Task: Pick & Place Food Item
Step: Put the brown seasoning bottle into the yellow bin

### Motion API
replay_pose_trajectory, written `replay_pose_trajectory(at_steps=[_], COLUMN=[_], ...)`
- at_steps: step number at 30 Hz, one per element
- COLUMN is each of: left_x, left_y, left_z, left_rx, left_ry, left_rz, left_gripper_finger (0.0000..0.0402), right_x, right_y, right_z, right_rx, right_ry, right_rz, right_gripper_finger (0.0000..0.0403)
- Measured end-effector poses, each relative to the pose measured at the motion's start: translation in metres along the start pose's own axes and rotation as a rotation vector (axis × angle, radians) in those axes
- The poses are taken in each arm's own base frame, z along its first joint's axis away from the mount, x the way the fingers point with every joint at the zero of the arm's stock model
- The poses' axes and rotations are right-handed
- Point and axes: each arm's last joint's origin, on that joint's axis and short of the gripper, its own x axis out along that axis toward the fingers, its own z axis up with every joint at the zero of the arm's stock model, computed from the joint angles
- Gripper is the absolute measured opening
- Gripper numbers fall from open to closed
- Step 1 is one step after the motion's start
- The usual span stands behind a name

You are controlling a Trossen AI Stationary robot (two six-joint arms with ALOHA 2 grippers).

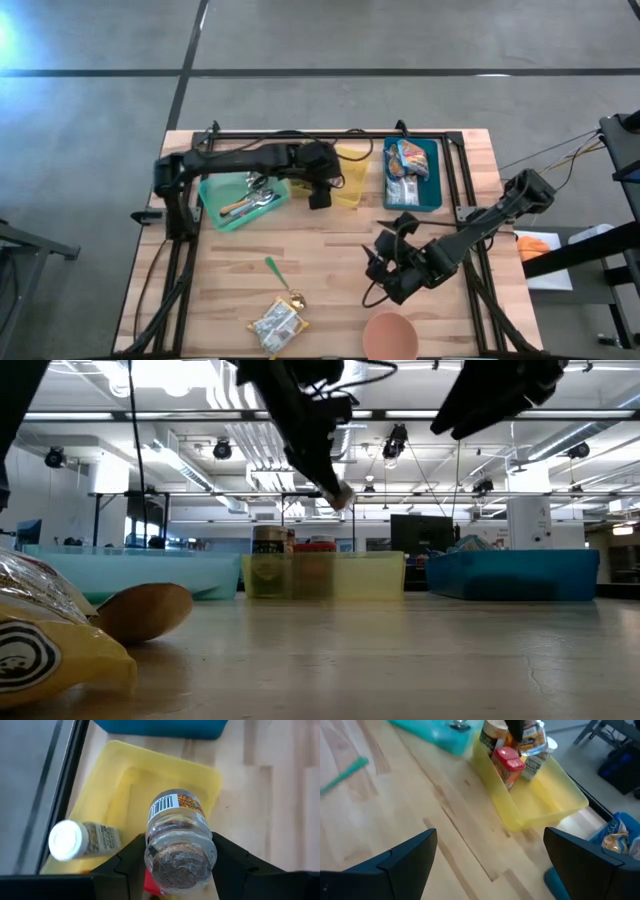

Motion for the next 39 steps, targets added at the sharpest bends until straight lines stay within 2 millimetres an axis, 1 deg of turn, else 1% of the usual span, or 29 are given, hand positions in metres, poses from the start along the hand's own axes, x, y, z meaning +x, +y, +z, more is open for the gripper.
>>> replay_pose_trajectory(at_steps=[2,6,10,14,17,20,23,28,35,39], left_x=[0.01,0.026,0.034,0.036,0.04,0.047,0.055,0.068,0.092,0.1], left_y=[0.002,0.007,0.013,0.018,0.024,0.032,0.039,0.047,0.044,0.043], left_z=[0.001,0.003,0.004,0.011,0.016,0.02,0.02,0.022,0.014,0.01], left_rx=[0.044,0.105,0.153,0.196,0.196,0.185,0.184,0.186,0.248,0.26], left_ry=[0.019,0.052,0.058,0.041,0.035,0.067,0.141,0.216,0.28,0.296], left_rz=[0.003,0.004,0.008,0.003,-0.035,-0.074,-0.095,-0.125,-0.162,-0.183], left_gripper_finger=[0.0169,0.0169,0.0169,0.0169,0.0169,0.0169,0.0169,0.0169,0.0169,0.0169], right_x=[0.002,0.003,0.003,0.002,0.003,0.005,0.007,0.009,0.009,0.009], right_y=[-0.001,0.0,-0.001,0.0,-0.001,-0.002,-0.003,-0.006,-0.006,-0.006], right_z=[-0.004,-0.005,-0.003,0.004,0.008,0.01,0.008,0.004,0.004,0.004], right_rx=[-0.025,-0.057,-0.087,-0.107,-0.119,-0.121,-0.129,-0.145,-0.148,-0.148], right_ry=[0.012,0.014,0.012,0.004,0.003,0.004,0.008,0.018,0.02,0.02], right_rz=[0.0,0.005,0.006,0.011,0.007,0.001,-0.008,-0.019,-0.019,-0.018], right_gripper_finger=[0.0364,0.0364,0.0364,0.0364,0.0364,0.0364,0.0364,0.0364,0.0364,0.0364])
